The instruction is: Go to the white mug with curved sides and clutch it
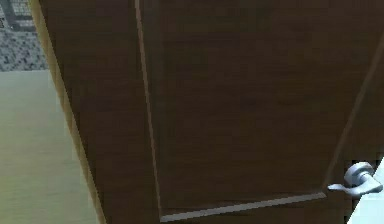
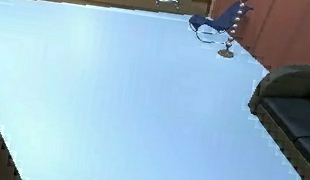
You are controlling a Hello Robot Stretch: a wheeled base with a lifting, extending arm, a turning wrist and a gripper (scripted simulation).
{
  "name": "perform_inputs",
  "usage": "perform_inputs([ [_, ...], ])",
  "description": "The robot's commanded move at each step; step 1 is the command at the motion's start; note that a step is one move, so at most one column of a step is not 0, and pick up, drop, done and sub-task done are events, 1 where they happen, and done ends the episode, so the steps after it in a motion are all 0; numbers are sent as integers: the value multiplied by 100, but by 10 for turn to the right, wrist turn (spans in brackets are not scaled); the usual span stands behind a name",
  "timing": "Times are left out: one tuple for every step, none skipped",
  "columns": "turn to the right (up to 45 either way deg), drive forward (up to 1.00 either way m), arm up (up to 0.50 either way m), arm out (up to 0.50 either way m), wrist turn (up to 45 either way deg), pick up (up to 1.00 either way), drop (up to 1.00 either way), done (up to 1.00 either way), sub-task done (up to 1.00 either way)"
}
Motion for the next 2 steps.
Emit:
perform_inputs([
  [-450, 0, 0, 0, 0, 0, 0, 0, 0],
  [-450, 0, 0, 0, 0, 0, 0, 0, 0],
])
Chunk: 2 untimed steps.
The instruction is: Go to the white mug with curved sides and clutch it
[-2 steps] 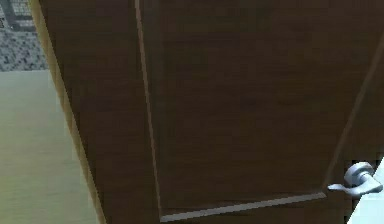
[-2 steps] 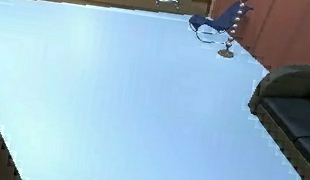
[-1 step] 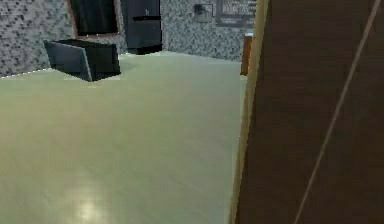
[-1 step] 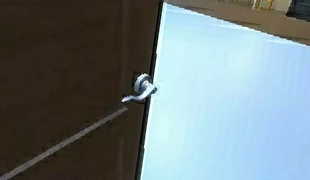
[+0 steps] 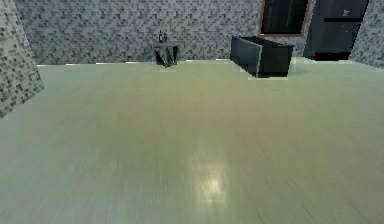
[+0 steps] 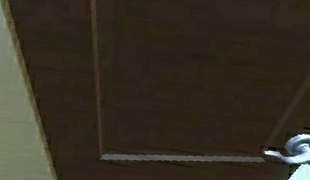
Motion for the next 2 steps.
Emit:
perform_inputs([
  [-60, 0, 0, 0, 0, 0, 0, 0, 0],
  [0, 35, 0, 0, 0, 0, 0, 0, 0],
])
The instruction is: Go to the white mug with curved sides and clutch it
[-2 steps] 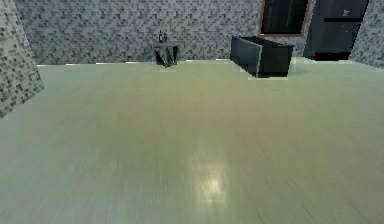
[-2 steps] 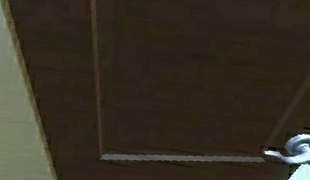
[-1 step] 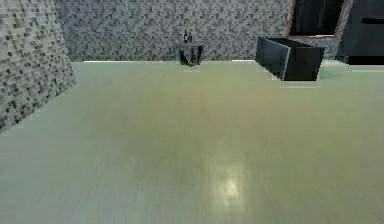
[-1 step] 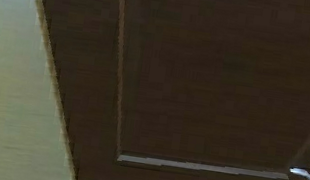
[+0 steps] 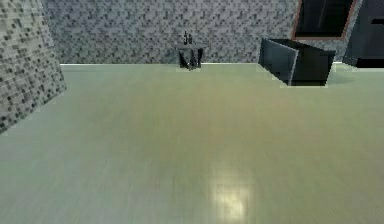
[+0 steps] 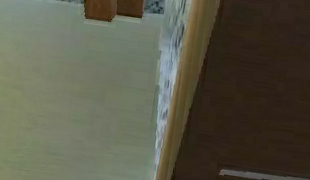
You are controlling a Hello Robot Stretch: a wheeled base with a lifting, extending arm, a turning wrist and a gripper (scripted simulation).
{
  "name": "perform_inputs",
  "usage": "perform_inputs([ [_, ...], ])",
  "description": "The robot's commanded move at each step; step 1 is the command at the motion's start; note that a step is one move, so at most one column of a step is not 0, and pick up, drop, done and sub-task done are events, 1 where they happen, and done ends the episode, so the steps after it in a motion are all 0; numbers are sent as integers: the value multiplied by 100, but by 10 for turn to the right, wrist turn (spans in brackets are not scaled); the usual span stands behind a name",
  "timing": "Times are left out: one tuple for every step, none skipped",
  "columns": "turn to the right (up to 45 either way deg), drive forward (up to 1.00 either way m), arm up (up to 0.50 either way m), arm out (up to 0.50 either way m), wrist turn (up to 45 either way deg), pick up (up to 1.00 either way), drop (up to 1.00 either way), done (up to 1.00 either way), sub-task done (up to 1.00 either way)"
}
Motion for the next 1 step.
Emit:
perform_inputs([
  [0, 100, 0, 0, 0, 0, 0, 0, 0],
])
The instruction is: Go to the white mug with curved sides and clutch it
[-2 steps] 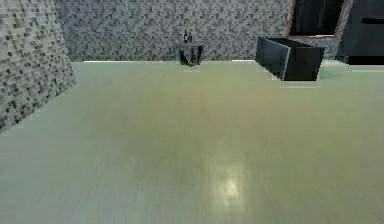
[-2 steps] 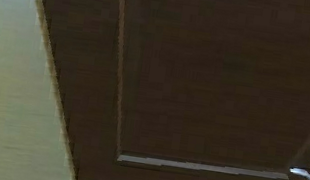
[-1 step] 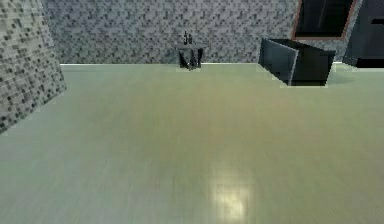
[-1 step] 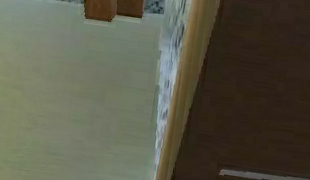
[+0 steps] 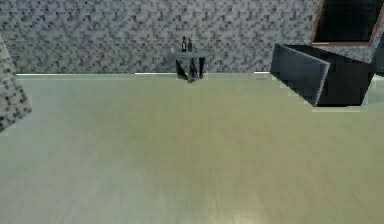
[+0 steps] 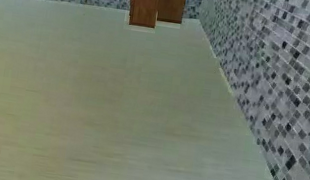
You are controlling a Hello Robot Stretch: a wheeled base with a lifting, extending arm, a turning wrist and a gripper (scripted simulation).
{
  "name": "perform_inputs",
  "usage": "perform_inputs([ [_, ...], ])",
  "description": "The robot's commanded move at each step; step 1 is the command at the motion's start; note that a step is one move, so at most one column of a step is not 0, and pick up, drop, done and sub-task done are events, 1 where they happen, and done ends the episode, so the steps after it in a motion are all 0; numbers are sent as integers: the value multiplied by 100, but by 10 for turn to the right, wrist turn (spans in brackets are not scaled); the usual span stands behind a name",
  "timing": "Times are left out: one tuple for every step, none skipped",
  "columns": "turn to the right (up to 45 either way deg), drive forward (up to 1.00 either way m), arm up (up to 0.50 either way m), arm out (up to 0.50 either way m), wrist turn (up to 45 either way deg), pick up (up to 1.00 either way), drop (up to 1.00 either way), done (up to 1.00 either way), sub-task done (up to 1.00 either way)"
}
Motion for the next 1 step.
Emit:
perform_inputs([
  [0, 100, 0, 0, 0, 0, 0, 0, 0],
])
